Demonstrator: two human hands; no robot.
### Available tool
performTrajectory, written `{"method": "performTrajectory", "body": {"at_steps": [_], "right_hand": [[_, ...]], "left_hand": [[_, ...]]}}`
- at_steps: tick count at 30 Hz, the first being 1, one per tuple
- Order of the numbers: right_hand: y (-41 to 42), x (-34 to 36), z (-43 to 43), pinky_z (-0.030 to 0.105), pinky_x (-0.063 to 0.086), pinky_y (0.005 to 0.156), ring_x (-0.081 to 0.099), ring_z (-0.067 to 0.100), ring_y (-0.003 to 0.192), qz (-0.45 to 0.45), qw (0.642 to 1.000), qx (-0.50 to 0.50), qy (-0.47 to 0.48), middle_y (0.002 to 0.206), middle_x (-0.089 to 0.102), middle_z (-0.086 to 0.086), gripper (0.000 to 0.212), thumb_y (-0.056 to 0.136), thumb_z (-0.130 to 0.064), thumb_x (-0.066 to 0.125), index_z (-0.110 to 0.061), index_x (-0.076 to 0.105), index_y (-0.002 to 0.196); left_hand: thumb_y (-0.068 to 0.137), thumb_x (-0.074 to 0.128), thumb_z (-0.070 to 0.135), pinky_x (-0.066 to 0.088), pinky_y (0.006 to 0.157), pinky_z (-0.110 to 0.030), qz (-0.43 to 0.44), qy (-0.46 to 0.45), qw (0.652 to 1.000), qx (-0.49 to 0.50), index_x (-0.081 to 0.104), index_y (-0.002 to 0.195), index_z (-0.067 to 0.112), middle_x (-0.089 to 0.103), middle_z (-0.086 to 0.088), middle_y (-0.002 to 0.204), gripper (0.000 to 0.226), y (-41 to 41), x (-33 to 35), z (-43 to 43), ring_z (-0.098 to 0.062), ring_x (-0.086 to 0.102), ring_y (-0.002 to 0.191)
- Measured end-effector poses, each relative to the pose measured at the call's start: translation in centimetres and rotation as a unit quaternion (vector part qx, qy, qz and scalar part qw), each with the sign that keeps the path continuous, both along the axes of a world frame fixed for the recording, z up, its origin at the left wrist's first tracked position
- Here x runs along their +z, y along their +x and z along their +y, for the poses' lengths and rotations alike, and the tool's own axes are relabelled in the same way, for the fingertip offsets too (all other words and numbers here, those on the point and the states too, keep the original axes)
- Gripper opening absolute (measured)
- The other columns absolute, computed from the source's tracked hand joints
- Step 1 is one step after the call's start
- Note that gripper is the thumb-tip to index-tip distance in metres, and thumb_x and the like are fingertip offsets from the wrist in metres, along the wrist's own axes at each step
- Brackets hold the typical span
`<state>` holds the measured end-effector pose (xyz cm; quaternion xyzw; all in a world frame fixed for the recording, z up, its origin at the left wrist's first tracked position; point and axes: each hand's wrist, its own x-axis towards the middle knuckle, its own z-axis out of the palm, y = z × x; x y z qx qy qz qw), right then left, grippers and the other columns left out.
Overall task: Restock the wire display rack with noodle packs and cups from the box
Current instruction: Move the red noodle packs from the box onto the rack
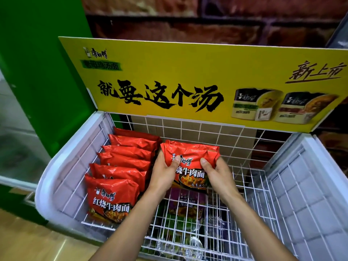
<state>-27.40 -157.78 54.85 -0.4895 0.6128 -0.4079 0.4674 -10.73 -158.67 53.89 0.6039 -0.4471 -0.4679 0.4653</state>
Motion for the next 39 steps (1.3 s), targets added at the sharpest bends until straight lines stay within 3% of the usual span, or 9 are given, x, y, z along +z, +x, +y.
{"method": "performTrajectory", "body": {"at_steps": [3,11,17,22,31,34,36,39], "right_hand": [[0.2,-0.2,-0.8,0.034,0.049,0.096,0.061,0.014,0.112,-0.007,1.000,0.002,-0.005,0.117,0.066,-0.008,0.015,0.101,-0.030,0.058,-0.037,0.058,0.114],[0.9,-0.6,-2.5,0.046,0.056,0.095,0.065,0.015,0.108,0.010,1.000,-0.002,-0.015,0.113,0.068,-0.007,0.018,0.101,-0.024,0.058,-0.037,0.059,0.114],[0.8,-1.3,-3.1,0.035,0.054,0.092,0.062,0.005,0.102,0.037,0.999,0.002,-0.016,0.106,0.066,-0.012,0.016,0.101,-0.021,0.058,-0.030,0.056,0.114],[0.8,-1.8,-3.2,0.024,0.051,0.081,0.061,0.002,0.098,0.042,0.999,-0.011,-0.015,0.104,0.065,-0.013,0.012,0.100,-0.024,0.059,-0.028,0.054,0.111],[1.1,-1.7,-3.2,0.030,0.051,0.086,0.061,0.010,0.099,0.067,0.998,-0.017,0.001,0.101,0.061,-0.017,0.013,0.101,-0.024,0.059,-0.032,0.050,0.106],[0.9,-1.9,-3.1,0.034,0.053,0.090,0.062,0.011,0.102,0.074,0.997,-0.012,-0.001,0.103,0.062,-0.016,0.017,0.100,-0.024,0.061,-0.037,0.050,0.103],[0.6,-2.1,-2.9,0.030,0.051,0.086,0.062,0.008,0.100,0.079,0.997,-0.013,-0.005,0.103,0.064,-0.017,0.016,0.099,-0.024,0.062,-0.035,0.053,0.105],[0.4,-2.4,-2.5,0.022,0.047,0.080,0.060,0.006,0.099,0.085,0.996,-0.017,-0.003,0.103,0.061,-0.021,0.013,0.100,-0.029,0.060,-0.035,0.054,0.110]], "left_hand": [[0.098,0.064,0.027,0.053,0.103,-0.045,-0.005,0.009,1.000,0.007,0.054,0.134,0.029,0.066,0.006,0.124,0.038,0.1,-0.6,-1.2,-0.013,0.064,0.115],[0.099,0.063,0.024,0.050,0.107,-0.044,-0.012,0.011,0.999,0.031,0.050,0.140,0.024,0.063,0.003,0.129,0.043,0.1,-1.5,-2.7,-0.015,0.061,0.119],[0.101,0.058,0.034,0.038,0.117,-0.045,-0.032,0.043,0.998,0.018,0.030,0.156,0.026,0.048,0.002,0.150,0.062,0.0,-1.8,-2.5,-0.018,0.048,0.136],[0.104,0.050,0.042,0.030,0.121,-0.043,-0.045,0.075,0.996,-0.003,0.007,0.161,0.028,0.032,0.000,0.162,0.073,0.0,-1.6,-2.4,-0.023,0.033,0.147],[0.102,0.053,0.041,0.033,0.120,-0.042,-0.059,0.072,0.996,0.002,0.011,0.161,0.027,0.036,-0.001,0.159,0.074,0.0,-1.2,-2.5,-0.022,0.038,0.144],[0.103,0.053,0.038,0.031,0.119,-0.038,-0.060,0.081,0.995,-0.005,0.004,0.161,0.026,0.033,-0.003,0.161,0.077,0.0,-0.9,-2.2,-0.024,0.036,0.145],[0.105,0.051,0.035,0.030,0.118,-0.041,-0.077,0.107,0.991,-0.011,-0.006,0.160,0.022,0.029,-0.008,0.163,0.080,-0.1,-0.7,-1.9,-0.030,0.035,0.146],[0.103,0.050,0.025,0.041,0.112,-0.045,-0.107,0.115,0.988,-0.004,0.005,0.154,0.022,0.044,-0.012,0.152,0.068,-0.1,-1.0,-1.5,-0.035,0.050,0.134]]}}
